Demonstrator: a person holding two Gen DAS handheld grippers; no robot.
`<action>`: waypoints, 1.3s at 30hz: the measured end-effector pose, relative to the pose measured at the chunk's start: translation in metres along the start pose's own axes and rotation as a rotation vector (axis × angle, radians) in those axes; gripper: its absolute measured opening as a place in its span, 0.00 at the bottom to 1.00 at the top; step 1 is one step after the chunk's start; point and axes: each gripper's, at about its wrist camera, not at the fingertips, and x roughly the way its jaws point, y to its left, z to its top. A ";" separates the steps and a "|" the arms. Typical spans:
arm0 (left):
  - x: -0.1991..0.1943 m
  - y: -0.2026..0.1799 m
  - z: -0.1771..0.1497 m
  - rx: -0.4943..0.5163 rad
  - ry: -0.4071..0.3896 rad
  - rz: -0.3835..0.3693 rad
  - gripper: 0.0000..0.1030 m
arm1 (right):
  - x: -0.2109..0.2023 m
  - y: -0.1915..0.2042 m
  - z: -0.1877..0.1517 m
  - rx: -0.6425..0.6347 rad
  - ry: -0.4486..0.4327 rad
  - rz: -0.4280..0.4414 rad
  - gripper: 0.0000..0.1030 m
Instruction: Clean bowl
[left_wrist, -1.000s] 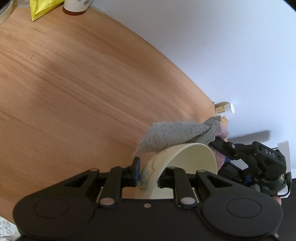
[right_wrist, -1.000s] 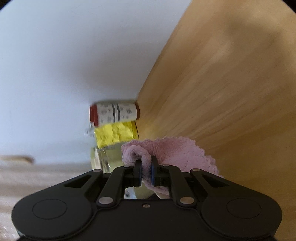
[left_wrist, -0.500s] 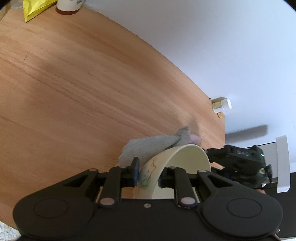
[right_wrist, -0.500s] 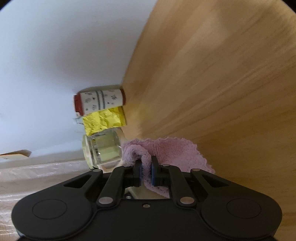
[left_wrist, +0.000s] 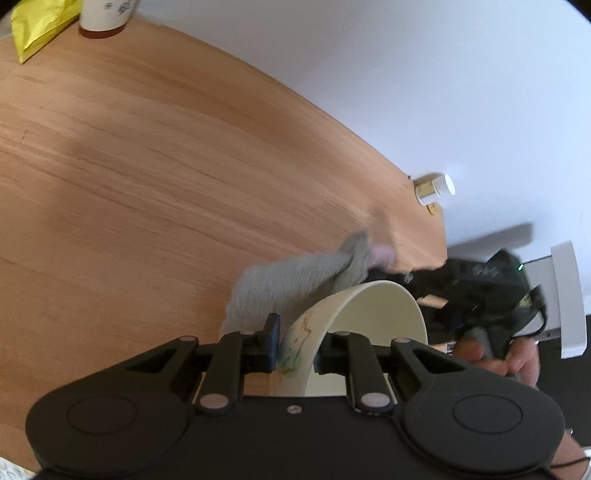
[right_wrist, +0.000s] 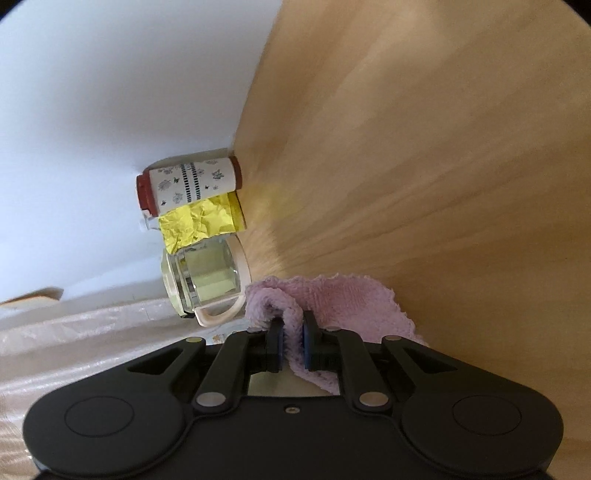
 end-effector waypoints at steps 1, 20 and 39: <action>0.000 0.000 0.000 0.004 0.001 -0.001 0.15 | -0.017 -0.003 -0.009 -0.026 0.008 0.016 0.12; -0.004 -0.002 0.000 0.058 0.018 -0.005 0.16 | 0.012 0.047 0.033 -0.223 0.228 -0.124 0.12; 0.004 -0.014 0.002 0.113 0.036 -0.013 0.16 | 0.039 0.012 0.043 -0.109 0.335 -0.143 0.12</action>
